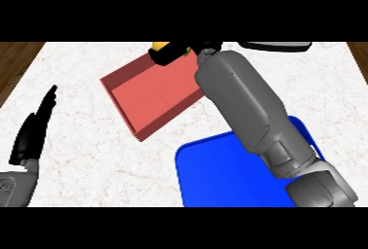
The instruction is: Pick the lemon from the tray and place it in the cardboard box
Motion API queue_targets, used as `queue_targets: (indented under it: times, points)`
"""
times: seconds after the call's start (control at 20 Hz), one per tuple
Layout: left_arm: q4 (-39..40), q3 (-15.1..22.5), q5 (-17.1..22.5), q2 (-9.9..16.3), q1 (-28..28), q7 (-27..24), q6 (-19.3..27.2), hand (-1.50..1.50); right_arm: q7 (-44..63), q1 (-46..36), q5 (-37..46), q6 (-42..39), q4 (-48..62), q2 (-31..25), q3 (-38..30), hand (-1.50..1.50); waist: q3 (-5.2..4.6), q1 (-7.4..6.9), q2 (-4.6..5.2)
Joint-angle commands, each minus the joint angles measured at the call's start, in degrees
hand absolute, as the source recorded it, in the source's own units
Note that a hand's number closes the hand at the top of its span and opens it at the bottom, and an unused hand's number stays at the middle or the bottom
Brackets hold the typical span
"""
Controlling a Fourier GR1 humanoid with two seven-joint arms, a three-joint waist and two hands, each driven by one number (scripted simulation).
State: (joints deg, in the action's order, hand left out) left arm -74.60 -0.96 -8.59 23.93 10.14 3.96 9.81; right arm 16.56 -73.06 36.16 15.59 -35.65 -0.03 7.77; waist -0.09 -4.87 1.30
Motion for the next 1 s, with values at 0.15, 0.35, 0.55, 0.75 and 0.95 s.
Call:
queue_targets:
  times: [0.15,0.35,0.55,0.75,0.95]
  points:
    - [-0.1,1.4,-0.9,-1.6,3.5,0.8,0.0,0.0,-1.3,-7.3,-3.2,3.6,13.7,0.0,0.1,1.5,-0.07,-2.42,1.04]
    - [0.2,1.0,-0.9,-0.6,3.1,0.5,-0.9,0.0,-1.2,-6.1,-2.3,9.5,18.6,0.0,-0.3,1.5,-0.05,-2.59,1.22]
    - [0.6,1.3,-1.0,-0.7,4.7,1.6,-1.5,0.0,0.0,-6.4,-8.3,6.5,21.1,0.0,-3.5,-1.5,-0.01,-3.7,1.55]
    - [0.6,1.4,-1.3,-0.5,5.7,1.3,-1.8,0.0,-4.6,-4.8,-9.6,8.3,22.7,0.0,-4.5,-1.5,0.04,-3.75,1.89]
    - [1.7,1.6,-1.7,-2.0,5.1,-0.4,-0.5,0.0,-9.2,-5.2,-11.3,12.5,21.5,0.0,-5.5,-1.5,0.02,-4.16,1.9]
